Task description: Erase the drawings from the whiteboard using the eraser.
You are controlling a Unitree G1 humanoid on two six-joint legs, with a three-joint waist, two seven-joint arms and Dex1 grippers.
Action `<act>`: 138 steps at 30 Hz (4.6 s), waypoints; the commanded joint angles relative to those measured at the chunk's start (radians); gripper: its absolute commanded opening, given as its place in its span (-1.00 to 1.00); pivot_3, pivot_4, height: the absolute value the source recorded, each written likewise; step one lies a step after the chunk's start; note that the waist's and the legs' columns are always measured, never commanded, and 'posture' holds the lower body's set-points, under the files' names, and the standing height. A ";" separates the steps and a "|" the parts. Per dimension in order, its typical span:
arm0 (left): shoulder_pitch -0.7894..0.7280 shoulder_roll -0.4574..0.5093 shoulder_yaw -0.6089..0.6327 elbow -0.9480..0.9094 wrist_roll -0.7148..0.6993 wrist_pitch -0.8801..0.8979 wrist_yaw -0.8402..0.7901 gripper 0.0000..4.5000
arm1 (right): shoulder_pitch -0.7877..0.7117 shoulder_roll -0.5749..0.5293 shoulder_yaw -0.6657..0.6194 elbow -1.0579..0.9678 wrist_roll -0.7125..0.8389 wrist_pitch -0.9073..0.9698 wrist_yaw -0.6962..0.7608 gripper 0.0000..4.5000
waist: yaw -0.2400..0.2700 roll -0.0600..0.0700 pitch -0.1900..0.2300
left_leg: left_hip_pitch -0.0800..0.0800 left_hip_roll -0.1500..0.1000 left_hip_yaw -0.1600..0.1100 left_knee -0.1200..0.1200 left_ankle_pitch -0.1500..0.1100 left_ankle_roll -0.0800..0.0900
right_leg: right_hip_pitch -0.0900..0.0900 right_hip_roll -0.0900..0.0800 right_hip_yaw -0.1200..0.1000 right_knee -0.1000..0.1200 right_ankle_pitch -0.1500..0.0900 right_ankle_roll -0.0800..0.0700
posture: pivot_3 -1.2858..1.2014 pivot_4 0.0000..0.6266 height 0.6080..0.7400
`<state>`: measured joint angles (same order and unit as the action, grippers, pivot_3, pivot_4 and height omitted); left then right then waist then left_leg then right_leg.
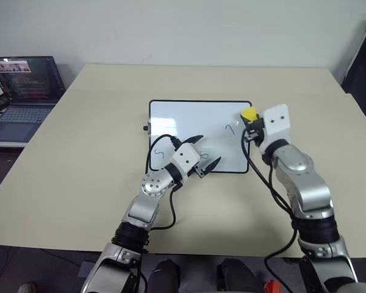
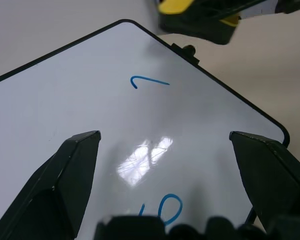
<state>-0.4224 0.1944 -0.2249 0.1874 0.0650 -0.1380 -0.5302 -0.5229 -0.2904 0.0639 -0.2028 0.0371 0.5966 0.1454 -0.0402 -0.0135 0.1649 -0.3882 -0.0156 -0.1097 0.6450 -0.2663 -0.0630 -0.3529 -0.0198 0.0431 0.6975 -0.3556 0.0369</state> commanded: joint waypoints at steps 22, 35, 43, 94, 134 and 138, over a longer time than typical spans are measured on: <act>-0.116 0.009 0.021 0.115 -0.002 -0.087 0.031 1.00 | 0.042 0.022 0.118 0.041 -0.066 -0.033 0.135 -0.55 | -0.003 -0.001 -0.001 | -0.001 0.001 0.000 0.001 0.000 0.000 | -0.001 -0.001 0.000 0.001 0.000 0.000 | 0.03 -0.52 1.00; -0.117 -0.017 0.010 0.128 0.004 -0.097 0.044 1.00 | 0.025 0.001 0.045 0.076 -0.100 -0.027 0.084 -0.55 | -0.004 -0.001 -0.001 | 0.001 0.001 -0.001 0.001 0.000 0.000 | 0.001 -0.001 0.000 0.001 0.000 0.000 | 0.03 -0.52 1.00; -0.130 -0.015 0.015 0.137 0.004 -0.099 0.034 1.00 | 0.029 -0.005 0.020 0.088 -0.146 -0.025 0.005 -0.55 | 0.009 -0.001 -0.001 | 0.004 0.000 -0.001 0.001 0.000 0.000 | 0.003 -0.001 0.000 0.002 0.001 0.000 | 0.03 -0.52 1.00; 0.037 0.009 0.021 -0.113 -0.013 0.003 0.036 1.00 | 0.179 -0.019 0.060 -0.141 -0.138 0.031 0.118 -0.55 | 0.008 -0.003 -0.002 | 0.005 -0.001 -0.002 0.000 0.001 0.002 | 0.006 -0.001 0.000 -0.002 0.003 0.001 | 0.03 -0.52 1.00; 0.353 0.026 0.108 -0.345 -0.092 0.142 0.123 1.00 | 0.055 -0.001 0.355 0.077 -0.314 -0.067 0.269 -0.55 | 0.008 -0.002 -0.001 | 0.005 0.002 -0.001 -0.001 0.001 0.002 | 0.004 -0.001 0.001 -0.003 0.003 0.001 | 0.03 -0.52 1.00; 0.348 0.027 0.111 -0.362 -0.096 0.160 0.128 1.00 | 0.109 -0.013 0.398 0.044 -0.314 -0.048 0.324 -0.55 | 0.008 -0.002 -0.001 | 0.006 0.002 -0.001 -0.001 0.001 0.002 | 0.005 -0.001 0.001 -0.002 0.003 0.001 | 0.03 -0.52 1.00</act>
<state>-0.0672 0.2213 -0.1187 -0.1199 -0.0236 0.0204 -0.4057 -0.4405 -0.2915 0.4297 -0.1652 -0.2720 0.5163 0.4358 -0.0318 -0.0158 0.1641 -0.3823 -0.0140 -0.1107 0.6438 -0.2656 -0.0613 -0.3484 -0.0212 0.0438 0.6952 -0.3529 0.0375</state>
